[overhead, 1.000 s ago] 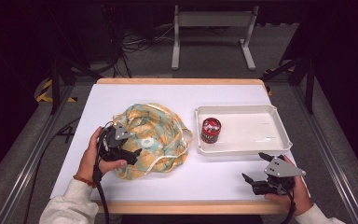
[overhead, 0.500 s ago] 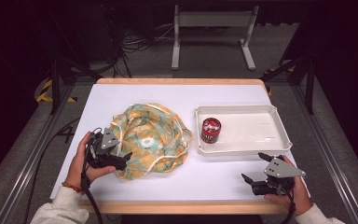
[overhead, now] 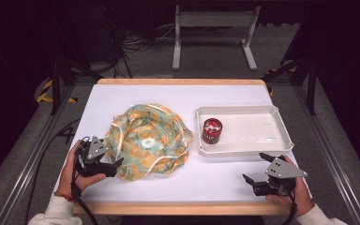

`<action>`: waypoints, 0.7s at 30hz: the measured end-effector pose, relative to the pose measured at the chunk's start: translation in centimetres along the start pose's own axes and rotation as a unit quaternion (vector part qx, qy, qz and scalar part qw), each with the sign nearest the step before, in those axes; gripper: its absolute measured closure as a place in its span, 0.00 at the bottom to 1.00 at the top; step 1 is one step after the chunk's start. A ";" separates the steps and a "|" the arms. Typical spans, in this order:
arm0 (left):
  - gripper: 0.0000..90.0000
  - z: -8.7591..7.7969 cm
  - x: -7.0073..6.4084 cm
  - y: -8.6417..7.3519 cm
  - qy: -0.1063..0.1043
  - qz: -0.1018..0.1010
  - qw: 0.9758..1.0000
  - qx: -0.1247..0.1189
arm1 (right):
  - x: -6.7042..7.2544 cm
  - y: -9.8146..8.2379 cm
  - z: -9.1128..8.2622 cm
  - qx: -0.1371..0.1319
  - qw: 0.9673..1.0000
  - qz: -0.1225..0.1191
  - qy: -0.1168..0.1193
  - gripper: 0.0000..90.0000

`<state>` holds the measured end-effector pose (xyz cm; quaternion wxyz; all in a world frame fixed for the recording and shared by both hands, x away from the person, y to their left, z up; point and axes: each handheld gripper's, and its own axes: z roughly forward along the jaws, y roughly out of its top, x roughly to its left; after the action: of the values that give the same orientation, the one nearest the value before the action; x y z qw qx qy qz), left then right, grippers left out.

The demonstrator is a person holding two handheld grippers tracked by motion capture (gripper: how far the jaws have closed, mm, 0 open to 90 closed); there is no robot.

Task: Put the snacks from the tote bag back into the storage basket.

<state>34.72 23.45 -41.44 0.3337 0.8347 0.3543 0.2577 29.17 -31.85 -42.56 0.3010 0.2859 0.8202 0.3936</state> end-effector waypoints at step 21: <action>0.06 -1.8 0.0 -4.4 -0.027 -0.073 0.995 -0.066 | -0.1 0.0 0.1 -0.001 1.000 -0.004 0.000 0.10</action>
<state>31.65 26.43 -43.57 0.4156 0.7896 0.3869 0.2327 29.32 -31.85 -42.59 0.3031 0.2827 0.8205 0.3936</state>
